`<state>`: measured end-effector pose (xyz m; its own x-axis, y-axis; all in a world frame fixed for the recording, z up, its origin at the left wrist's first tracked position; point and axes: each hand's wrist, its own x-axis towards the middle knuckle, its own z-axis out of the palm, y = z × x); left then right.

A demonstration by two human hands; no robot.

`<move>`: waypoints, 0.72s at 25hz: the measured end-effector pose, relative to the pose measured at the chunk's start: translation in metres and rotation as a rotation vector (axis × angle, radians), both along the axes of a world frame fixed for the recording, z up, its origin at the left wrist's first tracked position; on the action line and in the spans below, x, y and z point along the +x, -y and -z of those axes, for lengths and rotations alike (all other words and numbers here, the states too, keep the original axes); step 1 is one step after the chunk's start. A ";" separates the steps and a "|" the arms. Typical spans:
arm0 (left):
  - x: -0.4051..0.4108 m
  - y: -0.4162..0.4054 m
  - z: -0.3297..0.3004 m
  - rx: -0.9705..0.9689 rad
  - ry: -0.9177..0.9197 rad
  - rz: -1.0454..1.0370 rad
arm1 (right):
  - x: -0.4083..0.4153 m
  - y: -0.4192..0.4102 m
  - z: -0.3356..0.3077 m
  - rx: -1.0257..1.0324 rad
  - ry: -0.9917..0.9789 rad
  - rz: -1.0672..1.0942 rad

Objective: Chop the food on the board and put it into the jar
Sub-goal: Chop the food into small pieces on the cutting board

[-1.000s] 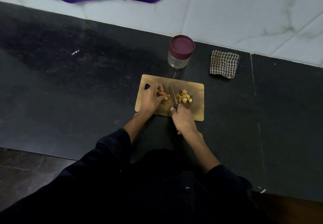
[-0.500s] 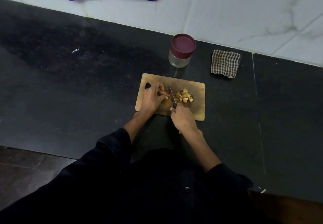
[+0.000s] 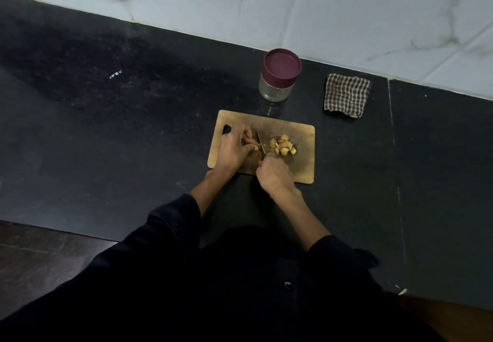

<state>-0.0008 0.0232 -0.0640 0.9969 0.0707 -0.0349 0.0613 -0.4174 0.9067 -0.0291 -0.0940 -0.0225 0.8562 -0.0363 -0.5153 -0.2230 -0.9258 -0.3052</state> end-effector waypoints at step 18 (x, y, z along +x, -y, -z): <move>-0.005 -0.001 -0.001 0.001 -0.011 0.023 | -0.024 0.030 -0.003 0.095 0.010 0.078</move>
